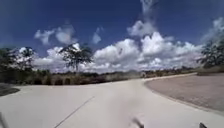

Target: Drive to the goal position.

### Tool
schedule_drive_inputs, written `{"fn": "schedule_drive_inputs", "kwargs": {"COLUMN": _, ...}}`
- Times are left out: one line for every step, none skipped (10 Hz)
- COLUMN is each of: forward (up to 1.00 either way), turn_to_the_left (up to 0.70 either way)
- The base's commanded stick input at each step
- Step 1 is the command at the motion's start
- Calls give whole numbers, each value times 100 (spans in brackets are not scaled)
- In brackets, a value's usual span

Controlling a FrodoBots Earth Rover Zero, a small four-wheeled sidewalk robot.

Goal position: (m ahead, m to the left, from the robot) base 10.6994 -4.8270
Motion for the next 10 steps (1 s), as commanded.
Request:
{"fn": "schedule_drive_inputs", "kwargs": {"forward": 70, "turn_to_the_left": -14}}
{"fn": "schedule_drive_inputs", "kwargs": {"forward": 70, "turn_to_the_left": -14}}
{"fn": "schedule_drive_inputs", "kwargs": {"forward": 70, "turn_to_the_left": -14}}
{"fn": "schedule_drive_inputs", "kwargs": {"forward": 70, "turn_to_the_left": -14}}
{"fn": "schedule_drive_inputs", "kwargs": {"forward": 70, "turn_to_the_left": -14}}
{"fn": "schedule_drive_inputs", "kwargs": {"forward": 70, "turn_to_the_left": -2}}
{"fn": "schedule_drive_inputs", "kwargs": {"forward": 70, "turn_to_the_left": 0}}
{"fn": "schedule_drive_inputs", "kwargs": {"forward": 70, "turn_to_the_left": 0}}
{"fn": "schedule_drive_inputs", "kwargs": {"forward": 70, "turn_to_the_left": 0}}
{"fn": "schedule_drive_inputs", "kwargs": {"forward": 70, "turn_to_the_left": 0}}
